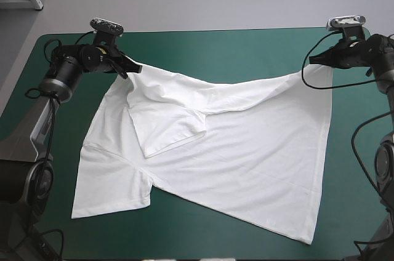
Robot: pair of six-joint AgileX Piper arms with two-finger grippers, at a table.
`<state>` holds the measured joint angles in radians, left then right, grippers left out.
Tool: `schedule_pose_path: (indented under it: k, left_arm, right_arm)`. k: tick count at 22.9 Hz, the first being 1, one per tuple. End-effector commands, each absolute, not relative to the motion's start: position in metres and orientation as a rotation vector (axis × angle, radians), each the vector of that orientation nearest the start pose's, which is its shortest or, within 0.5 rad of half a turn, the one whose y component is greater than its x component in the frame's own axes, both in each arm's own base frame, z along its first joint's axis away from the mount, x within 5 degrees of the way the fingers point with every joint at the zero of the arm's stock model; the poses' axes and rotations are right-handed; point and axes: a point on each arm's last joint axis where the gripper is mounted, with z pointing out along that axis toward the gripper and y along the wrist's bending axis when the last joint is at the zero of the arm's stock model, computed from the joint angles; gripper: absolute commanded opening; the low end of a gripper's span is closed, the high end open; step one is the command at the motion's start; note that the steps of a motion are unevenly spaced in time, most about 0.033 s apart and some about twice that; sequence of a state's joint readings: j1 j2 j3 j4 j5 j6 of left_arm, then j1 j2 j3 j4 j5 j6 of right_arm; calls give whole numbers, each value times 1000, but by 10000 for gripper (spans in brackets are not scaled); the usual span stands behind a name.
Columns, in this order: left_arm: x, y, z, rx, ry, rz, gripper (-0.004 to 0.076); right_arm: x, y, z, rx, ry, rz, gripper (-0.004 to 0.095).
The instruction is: Fold the cloth
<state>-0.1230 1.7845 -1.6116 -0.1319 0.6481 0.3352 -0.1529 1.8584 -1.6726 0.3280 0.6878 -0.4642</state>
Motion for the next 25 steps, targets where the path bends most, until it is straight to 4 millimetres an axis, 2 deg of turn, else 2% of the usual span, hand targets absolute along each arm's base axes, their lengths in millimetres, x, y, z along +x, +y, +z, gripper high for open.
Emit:
schedule_pose_path:
  k: [1,3,4,6,7,9,10,11,12,13,14,15,16,17,18,19,21,23,25]
  left_arm:
    - [406,-59,373,406,2084,-27,19]
    - [406,-58,373,404,2084,-25,19]
    - [406,-57,372,397,2095,-30,20]
    - [406,-57,371,405,2106,-20,36]
    - [406,-56,371,407,2105,-15,63]
    - [407,-55,372,417,2089,13,148]
    - [407,-54,372,426,2085,32,230]
    - [407,-53,374,428,2080,38,291]
    - [406,-50,378,421,2083,42,416]
    - [403,-50,383,415,2085,36,459]
    - [392,-49,398,410,2063,36,470]
    - [383,-48,410,406,2036,38,461]
    - [360,-45,438,393,1966,43,440]
    - [349,-44,449,382,1943,39,430]
    - [319,-41,474,354,1905,24,413]
    - [295,-38,488,344,1910,11,412]
    - [261,-36,493,334,1981,-25,410]
    - [232,-32,479,351,2105,-19,410]
    - [214,-22,462,300,2164,67,410]
  right_arm:
    - [438,-47,358,-148,2151,38,-15]
    - [441,-48,359,-139,2149,46,10]
    - [441,-48,359,-139,2149,46,53]
    - [441,-48,361,-137,2136,40,186]
    - [441,-48,362,-135,2129,38,285]
    - [440,-48,366,-131,2110,28,487]
    - [438,-50,370,-121,2096,20,553]
    - [437,-50,373,-117,2087,9,614]
    - [432,-52,382,-127,2068,-31,657]
    - [428,-52,387,-124,2064,-39,652]
    - [416,-50,405,-133,2047,-41,631]
    - [409,-48,413,-139,2043,-36,613]
    - [388,-43,438,-147,2004,-26,579]
    - [376,-41,452,-149,1978,-18,559]
    - [351,-34,476,-149,1929,14,529]
    - [327,-28,496,-154,1885,43,513]
    - [284,-15,525,-166,1832,127,513]
    - [238,-2,546,-201,1805,198,513]
    - [215,5,550,-241,1828,237,513]
